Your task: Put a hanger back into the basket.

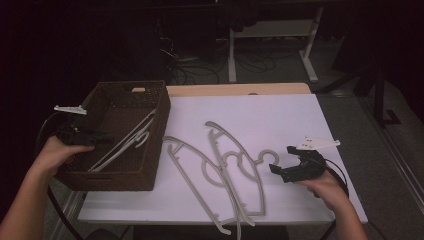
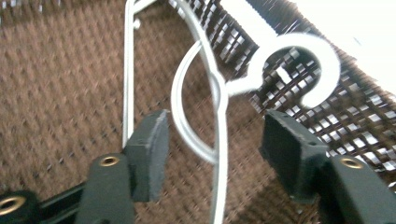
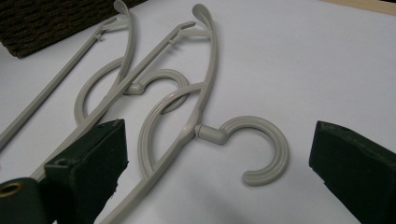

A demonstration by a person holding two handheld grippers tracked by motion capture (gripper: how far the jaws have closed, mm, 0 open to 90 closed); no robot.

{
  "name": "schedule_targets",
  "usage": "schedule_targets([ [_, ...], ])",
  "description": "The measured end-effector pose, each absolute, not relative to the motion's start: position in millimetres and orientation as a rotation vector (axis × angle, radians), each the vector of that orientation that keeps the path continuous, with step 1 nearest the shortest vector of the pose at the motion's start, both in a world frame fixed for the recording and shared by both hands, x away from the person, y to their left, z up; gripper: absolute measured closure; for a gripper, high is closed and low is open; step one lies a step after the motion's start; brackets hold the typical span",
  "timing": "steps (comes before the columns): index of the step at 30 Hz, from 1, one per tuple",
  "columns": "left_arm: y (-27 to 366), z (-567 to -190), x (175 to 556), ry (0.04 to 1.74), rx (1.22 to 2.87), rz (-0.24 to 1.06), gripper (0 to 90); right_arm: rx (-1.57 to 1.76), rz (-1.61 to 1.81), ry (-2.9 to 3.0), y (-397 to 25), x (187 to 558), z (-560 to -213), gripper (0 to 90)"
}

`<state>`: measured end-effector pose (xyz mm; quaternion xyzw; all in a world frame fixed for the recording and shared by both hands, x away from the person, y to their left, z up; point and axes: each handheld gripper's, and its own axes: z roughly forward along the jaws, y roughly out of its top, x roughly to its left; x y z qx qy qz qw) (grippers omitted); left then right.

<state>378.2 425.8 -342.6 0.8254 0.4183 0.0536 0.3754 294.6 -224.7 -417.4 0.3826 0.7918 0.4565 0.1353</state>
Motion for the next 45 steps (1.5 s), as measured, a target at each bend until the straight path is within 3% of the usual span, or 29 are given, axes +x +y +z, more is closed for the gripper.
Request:
schedule_targets([
  [6, 406, -328, 371, 0.998, 2.069, 0.154, 30.7, 1.102, 1.317, 2.301, -224, 293, -418, 4.3],
  [16, 352, -305, 360, 0.894, 2.027, 0.17, 25.1, 1.094, 1.312, 2.306, -222, 293, -418, 4.3],
  [27, 271, -287, 344, 0.772, 1.977, 0.173, 22.7, 1.086, 1.307, 2.315, -221, 295, -419, 4.5],
  [34, 209, -298, 337, 0.742, 2.0, 0.174, 23.0, 1.083, 1.299, 2.324, -220, 295, -419, 4.7],
  [39, 173, -321, 339, 0.747, 2.044, 0.151, 30.2, 1.079, 1.296, 2.331, -219, 294, -420, 5.1],
  [45, 148, -359, 355, 0.823, 2.091, 0.15, 53.4, 1.083, 1.286, 2.353, -218, 294, -421, 8.5],
])
